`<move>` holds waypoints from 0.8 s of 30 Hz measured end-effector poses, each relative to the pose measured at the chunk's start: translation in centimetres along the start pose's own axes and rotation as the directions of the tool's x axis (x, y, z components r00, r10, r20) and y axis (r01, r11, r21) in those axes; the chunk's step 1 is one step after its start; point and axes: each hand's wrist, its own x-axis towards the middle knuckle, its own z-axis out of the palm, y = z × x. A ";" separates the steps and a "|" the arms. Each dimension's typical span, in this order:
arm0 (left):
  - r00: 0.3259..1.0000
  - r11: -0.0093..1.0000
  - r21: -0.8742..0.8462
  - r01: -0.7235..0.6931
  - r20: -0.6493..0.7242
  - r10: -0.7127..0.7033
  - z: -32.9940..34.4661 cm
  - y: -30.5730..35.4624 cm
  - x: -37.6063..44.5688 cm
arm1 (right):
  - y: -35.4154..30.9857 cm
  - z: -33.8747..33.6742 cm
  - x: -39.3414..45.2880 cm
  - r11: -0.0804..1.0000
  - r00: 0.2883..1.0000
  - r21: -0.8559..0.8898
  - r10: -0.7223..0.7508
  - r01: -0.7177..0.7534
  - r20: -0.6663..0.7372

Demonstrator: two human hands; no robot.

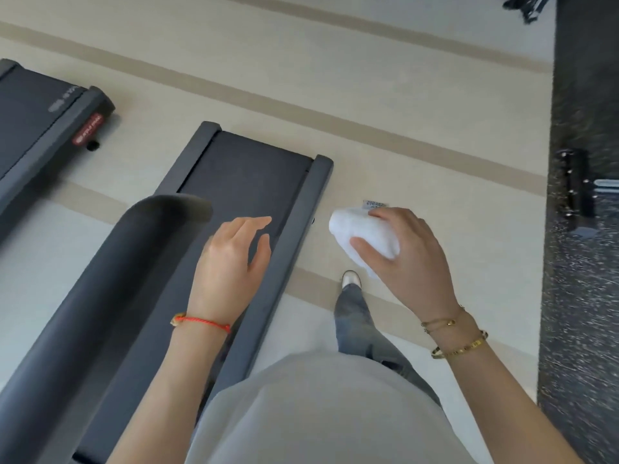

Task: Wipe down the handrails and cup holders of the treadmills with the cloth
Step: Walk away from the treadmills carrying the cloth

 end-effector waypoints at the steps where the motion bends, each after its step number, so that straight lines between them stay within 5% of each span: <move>1: 1.000 1.000 -0.006 -0.004 0.004 0.004 0.6 0.5 1.3 | 0.8 -0.4 1.0 1.000 1.000 0.000 0.013 -0.013 0.001; 14: 0.999 0.997 -0.061 -0.037 -0.016 0.036 9.0 9.3 20.3 | 12.5 -7.2 18.8 0.997 0.997 -0.016 0.082 -0.082 -0.007; 24: 1.000 0.998 -0.069 -0.002 -0.029 0.000 14.0 9.1 36.0 | 18.1 -5.5 33.9 0.992 0.992 0.005 0.127 -0.127 0.020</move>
